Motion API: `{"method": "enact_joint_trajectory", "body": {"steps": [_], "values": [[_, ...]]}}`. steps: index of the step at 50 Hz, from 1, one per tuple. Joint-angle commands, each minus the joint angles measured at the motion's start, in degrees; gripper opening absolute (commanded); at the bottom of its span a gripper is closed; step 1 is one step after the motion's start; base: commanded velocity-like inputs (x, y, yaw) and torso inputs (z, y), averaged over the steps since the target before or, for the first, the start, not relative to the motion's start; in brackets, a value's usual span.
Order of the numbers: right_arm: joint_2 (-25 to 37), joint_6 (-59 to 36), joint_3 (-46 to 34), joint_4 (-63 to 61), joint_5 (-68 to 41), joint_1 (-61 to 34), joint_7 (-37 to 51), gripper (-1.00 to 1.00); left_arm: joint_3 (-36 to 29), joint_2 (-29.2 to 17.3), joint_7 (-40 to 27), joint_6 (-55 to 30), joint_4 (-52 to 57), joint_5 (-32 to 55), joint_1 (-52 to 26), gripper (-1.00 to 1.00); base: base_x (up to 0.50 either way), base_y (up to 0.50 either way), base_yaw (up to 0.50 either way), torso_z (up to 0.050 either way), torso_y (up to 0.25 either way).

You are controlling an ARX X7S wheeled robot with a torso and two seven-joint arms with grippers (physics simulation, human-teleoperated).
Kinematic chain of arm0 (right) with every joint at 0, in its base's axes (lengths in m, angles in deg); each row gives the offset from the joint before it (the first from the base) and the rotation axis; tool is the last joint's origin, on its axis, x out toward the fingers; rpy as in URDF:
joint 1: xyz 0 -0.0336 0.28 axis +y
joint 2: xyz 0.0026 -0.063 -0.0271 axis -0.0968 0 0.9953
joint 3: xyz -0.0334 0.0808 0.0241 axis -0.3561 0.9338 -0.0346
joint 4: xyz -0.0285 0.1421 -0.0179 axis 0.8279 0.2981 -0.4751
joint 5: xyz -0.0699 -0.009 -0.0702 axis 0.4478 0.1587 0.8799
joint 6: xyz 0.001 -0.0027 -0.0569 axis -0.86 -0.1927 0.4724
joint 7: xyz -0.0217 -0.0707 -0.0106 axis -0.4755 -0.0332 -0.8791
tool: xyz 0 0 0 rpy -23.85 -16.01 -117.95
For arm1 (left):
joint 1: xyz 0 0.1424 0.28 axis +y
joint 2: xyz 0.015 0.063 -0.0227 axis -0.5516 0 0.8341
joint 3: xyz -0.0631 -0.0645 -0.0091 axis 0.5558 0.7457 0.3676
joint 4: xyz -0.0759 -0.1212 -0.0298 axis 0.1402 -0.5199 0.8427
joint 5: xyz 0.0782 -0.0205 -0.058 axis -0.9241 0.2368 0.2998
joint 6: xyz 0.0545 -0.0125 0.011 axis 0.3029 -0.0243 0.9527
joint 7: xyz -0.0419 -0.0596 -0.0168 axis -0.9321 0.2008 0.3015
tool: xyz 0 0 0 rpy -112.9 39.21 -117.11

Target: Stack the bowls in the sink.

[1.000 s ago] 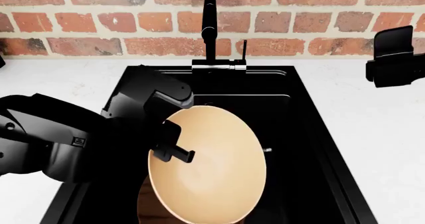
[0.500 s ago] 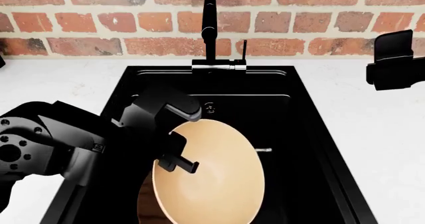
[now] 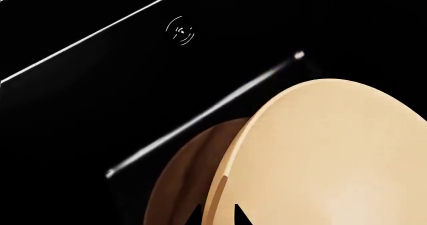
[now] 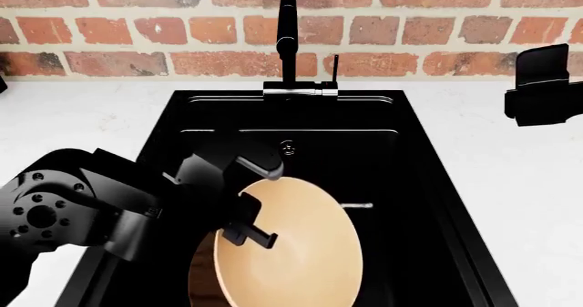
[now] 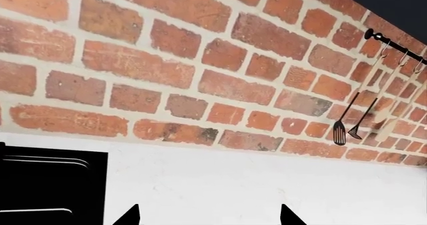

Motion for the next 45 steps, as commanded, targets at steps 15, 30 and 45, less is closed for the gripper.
{"method": "enact_joint_trajectory", "body": {"steps": [15,30,45], "values": [[0.6,0.1,0.1,-0.3,0.4,0.5,-0.2,1.0,-1.8,1.4,0.9,0.1,-1.7,-2.5,0.7,-1.0,0.0,0.0,0.0,0.001,0.0],[1.3,0.1,0.2,-0.6,0.4,0.8,-0.3,1.0,-3.8,3.0,1.3,-0.3,-3.7,-5.2,1.1,-1.0,0.0,0.0,0.0,0.0,0.0],[1.7,0.1,0.4,-0.9,0.4,1.0,-0.4,1.0,-5.5,3.7,2.0,-0.8,-4.5,-7.0,1.9,-1.0,0.0,0.0,0.0,0.0,0.001]]}}
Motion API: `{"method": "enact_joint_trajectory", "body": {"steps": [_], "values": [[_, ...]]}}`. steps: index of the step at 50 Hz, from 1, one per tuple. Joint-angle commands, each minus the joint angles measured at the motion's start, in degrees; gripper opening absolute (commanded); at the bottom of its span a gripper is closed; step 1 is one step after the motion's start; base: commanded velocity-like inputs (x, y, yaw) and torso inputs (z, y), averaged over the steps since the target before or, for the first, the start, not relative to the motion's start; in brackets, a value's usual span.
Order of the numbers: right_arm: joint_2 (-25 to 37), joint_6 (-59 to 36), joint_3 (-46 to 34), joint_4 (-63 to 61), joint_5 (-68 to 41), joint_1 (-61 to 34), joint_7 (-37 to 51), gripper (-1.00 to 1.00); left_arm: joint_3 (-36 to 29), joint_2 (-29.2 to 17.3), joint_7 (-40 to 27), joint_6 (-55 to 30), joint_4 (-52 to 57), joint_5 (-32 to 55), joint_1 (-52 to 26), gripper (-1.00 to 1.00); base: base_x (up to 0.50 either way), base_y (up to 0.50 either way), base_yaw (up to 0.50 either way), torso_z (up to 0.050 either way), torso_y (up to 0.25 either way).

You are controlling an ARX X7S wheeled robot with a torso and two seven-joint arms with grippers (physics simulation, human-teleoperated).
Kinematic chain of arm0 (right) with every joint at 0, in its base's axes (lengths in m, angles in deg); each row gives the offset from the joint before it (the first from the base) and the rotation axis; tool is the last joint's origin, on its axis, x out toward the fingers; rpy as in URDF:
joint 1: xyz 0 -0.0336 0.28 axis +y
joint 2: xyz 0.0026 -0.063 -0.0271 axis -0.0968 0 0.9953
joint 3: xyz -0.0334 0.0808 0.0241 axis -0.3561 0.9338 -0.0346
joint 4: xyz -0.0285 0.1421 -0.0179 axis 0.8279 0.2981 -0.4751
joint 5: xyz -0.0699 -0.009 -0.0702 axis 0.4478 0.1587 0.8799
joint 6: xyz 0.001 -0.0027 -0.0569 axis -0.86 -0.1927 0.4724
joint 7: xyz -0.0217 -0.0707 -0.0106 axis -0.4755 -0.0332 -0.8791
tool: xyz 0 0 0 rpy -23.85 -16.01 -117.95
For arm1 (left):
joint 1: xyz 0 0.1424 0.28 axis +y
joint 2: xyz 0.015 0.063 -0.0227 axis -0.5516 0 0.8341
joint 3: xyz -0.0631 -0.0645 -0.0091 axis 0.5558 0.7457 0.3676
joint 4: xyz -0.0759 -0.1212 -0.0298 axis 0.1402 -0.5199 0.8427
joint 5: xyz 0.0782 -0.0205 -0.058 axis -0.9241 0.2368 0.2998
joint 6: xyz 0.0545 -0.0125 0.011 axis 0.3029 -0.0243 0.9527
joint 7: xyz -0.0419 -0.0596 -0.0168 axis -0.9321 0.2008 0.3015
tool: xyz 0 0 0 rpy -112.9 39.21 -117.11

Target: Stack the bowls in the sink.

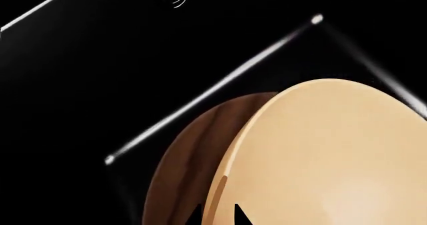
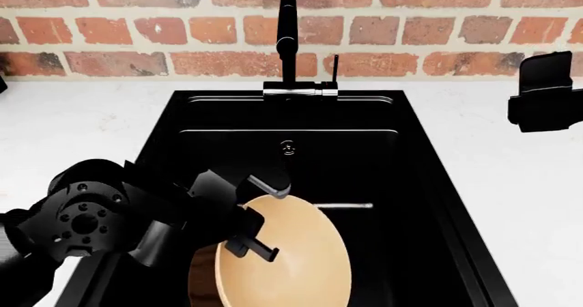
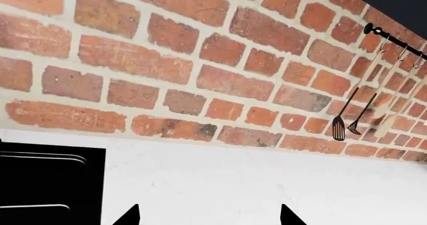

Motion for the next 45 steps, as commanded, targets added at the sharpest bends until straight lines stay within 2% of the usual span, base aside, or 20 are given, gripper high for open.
{"method": "enact_joint_trajectory", "body": {"steps": [1,21,22,37,45], "values": [[0.3,-0.1,0.1,-0.1,-0.1,0.1,0.0,1.0,-1.0,0.7,0.6,0.1,-0.8,-1.5,0.5,-1.0,0.0,0.0,0.0,0.0,0.0],[0.9,0.2,0.2,-0.6,0.1,0.6,0.0,1.0,-2.6,1.5,1.6,-0.4,-1.6,-3.6,0.7,-1.0,0.0,0.0,0.0,0.0,0.0],[0.9,0.2,0.2,-0.6,0.1,0.7,0.0,1.0,-2.7,1.5,1.3,-0.6,-1.5,-3.6,0.4,1.0,0.0,0.0,0.0,0.0,0.0],[0.9,0.0,0.2,-0.4,0.3,1.0,-0.3,1.0,-2.8,0.8,-0.6,-1.7,-1.1,-2.8,-1.3,1.0,0.0,0.0,0.0,0.0,0.0],[0.7,-0.1,0.4,0.0,0.2,0.8,-0.4,1.0,-0.1,-0.7,-4.9,-2.6,1.1,1.9,-6.2,1.0,0.0,0.0,0.0,0.0,0.0]]}}
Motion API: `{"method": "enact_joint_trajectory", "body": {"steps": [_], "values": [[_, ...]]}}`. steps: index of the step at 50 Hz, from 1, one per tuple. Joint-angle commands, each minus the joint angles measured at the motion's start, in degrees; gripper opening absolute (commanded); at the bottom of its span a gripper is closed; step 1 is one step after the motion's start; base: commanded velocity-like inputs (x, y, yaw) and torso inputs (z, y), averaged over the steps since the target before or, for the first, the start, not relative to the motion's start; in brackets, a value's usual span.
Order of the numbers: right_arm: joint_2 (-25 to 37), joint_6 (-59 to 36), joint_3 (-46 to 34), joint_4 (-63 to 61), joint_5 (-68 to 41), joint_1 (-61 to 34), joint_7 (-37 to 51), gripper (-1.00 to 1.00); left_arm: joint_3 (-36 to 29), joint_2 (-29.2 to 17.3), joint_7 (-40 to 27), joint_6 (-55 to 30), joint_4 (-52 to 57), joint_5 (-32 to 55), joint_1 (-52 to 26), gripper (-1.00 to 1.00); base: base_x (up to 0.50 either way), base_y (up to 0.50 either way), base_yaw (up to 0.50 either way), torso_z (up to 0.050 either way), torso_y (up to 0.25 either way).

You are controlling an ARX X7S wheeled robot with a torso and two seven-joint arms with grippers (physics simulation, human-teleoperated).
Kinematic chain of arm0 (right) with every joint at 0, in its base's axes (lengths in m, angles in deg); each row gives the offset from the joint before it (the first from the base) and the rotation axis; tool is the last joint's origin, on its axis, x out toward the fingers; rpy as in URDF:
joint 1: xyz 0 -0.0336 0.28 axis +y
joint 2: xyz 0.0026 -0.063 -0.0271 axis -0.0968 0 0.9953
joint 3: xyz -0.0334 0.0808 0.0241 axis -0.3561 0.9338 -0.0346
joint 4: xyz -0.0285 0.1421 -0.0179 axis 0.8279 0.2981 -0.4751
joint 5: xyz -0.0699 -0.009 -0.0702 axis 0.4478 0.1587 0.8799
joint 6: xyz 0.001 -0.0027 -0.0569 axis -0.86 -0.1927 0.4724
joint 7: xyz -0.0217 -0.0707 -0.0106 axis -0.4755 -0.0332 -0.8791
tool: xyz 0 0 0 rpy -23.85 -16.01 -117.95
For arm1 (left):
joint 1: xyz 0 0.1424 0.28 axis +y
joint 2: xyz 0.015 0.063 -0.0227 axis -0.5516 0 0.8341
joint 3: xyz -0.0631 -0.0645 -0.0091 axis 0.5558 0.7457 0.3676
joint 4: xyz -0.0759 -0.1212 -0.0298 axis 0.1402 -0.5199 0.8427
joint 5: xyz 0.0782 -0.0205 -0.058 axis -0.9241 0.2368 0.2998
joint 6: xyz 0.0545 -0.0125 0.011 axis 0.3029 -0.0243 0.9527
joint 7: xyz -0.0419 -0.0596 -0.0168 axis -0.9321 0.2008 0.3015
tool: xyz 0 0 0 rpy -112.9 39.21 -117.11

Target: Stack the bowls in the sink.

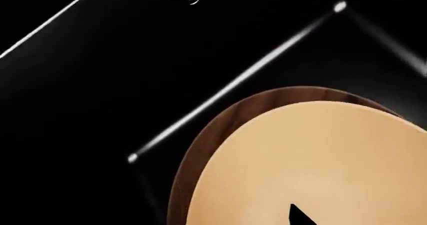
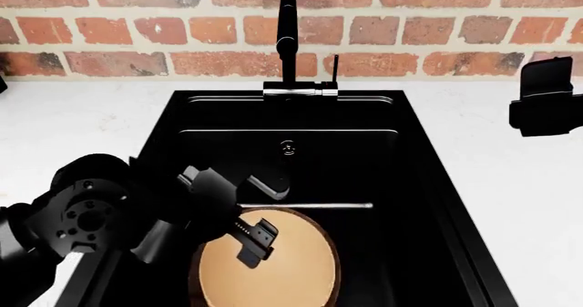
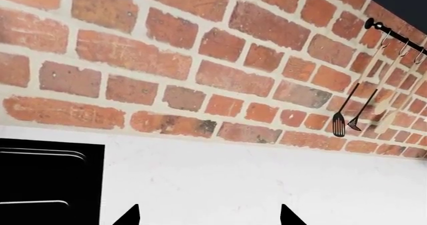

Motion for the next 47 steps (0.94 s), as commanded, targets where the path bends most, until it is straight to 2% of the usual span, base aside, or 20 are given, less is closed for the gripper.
{"method": "enact_joint_trajectory", "body": {"steps": [1,13,27,47], "values": [[-0.1,-0.3,0.2,0.3,-0.2,-0.2,0.0,1.0,2.8,-1.7,-4.6,-0.9,2.3,5.0,-5.5,1.0,0.0,0.0,0.0,0.0,0.0],[0.0,-1.7,1.7,0.5,-3.9,-3.7,1.6,1.0,9.0,-7.9,-13.5,-1.3,7.0,18.4,-18.2,1.0,0.0,0.0,0.0,0.0,0.0],[-0.1,-4.6,4.2,1.4,-9.9,-10.4,3.9,1.0,10.4,-17.5,-22.9,-4.3,9.8,33.2,-32.0,1.0,0.0,0.0,0.0,0.0,0.0],[2.3,-9.3,17.7,1.7,-16.3,-12.9,5.1,1.0,12.7,-26.1,-27.9,-5.5,9.6,41.2,-43.1,1.0,0.0,0.0,0.0,0.0,0.0]]}}
